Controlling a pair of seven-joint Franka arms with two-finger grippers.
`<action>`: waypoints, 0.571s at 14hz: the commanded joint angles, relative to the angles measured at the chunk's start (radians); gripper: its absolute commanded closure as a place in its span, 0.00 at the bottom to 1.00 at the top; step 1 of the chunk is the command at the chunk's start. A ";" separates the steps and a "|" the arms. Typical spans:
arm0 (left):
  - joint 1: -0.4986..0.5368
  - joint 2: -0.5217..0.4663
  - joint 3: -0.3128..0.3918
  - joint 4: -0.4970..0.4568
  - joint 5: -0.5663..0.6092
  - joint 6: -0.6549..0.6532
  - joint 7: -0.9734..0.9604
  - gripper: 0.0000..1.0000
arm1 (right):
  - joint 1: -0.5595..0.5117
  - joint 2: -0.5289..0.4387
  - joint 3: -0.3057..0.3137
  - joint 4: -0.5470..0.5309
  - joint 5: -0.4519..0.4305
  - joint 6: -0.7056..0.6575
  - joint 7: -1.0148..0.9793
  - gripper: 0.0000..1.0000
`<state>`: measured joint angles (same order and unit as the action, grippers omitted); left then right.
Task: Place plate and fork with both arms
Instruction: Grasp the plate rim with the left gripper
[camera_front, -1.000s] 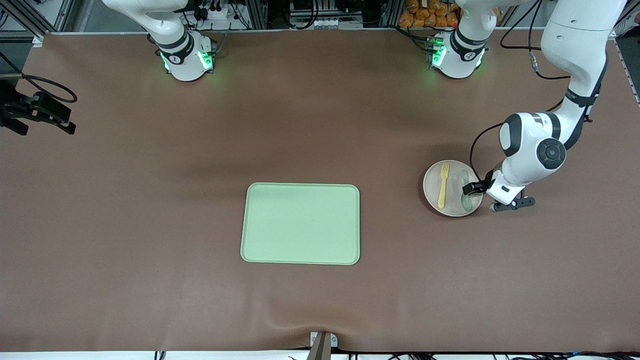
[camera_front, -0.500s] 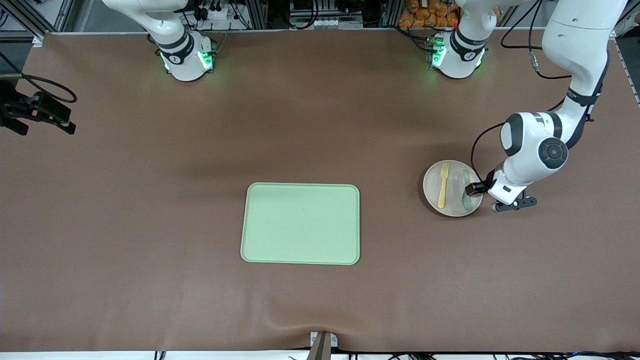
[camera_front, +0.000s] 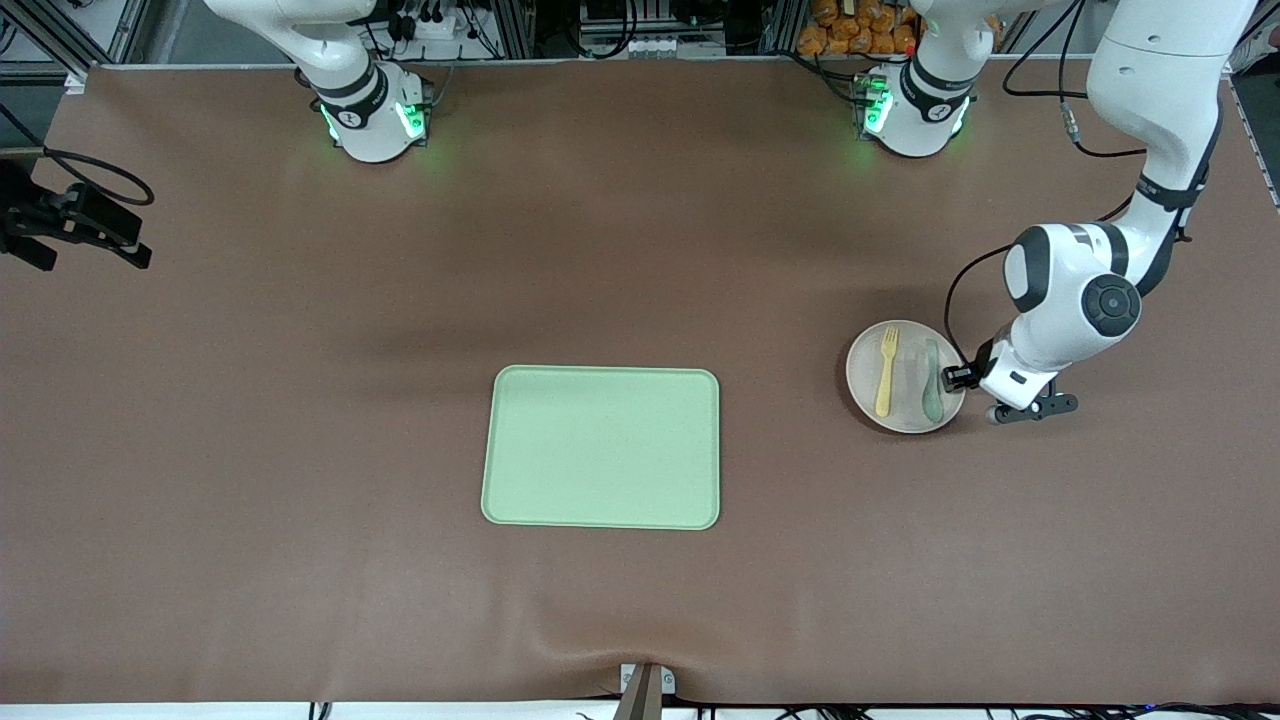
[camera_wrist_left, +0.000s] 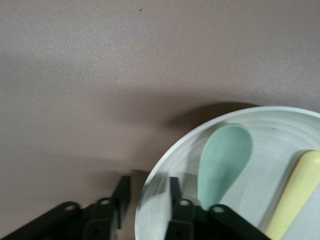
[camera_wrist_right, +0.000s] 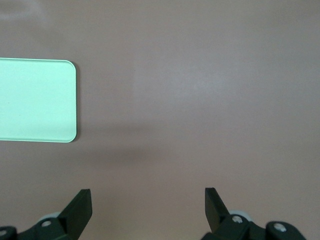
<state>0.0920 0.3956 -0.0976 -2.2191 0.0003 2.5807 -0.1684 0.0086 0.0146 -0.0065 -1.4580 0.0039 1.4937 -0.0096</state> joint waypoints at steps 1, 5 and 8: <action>0.011 -0.017 -0.010 -0.008 -0.016 -0.005 0.024 0.83 | -0.002 0.008 -0.001 0.018 0.013 -0.009 -0.007 0.00; 0.011 -0.021 -0.011 -0.005 -0.016 -0.019 0.024 1.00 | -0.004 0.008 -0.003 0.018 0.018 -0.010 -0.007 0.00; 0.009 -0.029 -0.039 0.001 -0.016 -0.019 0.024 1.00 | -0.004 0.008 -0.003 0.018 0.018 -0.009 -0.009 0.00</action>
<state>0.0928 0.3857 -0.1031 -2.2161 -0.0001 2.5743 -0.1619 0.0086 0.0146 -0.0067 -1.4580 0.0074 1.4937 -0.0096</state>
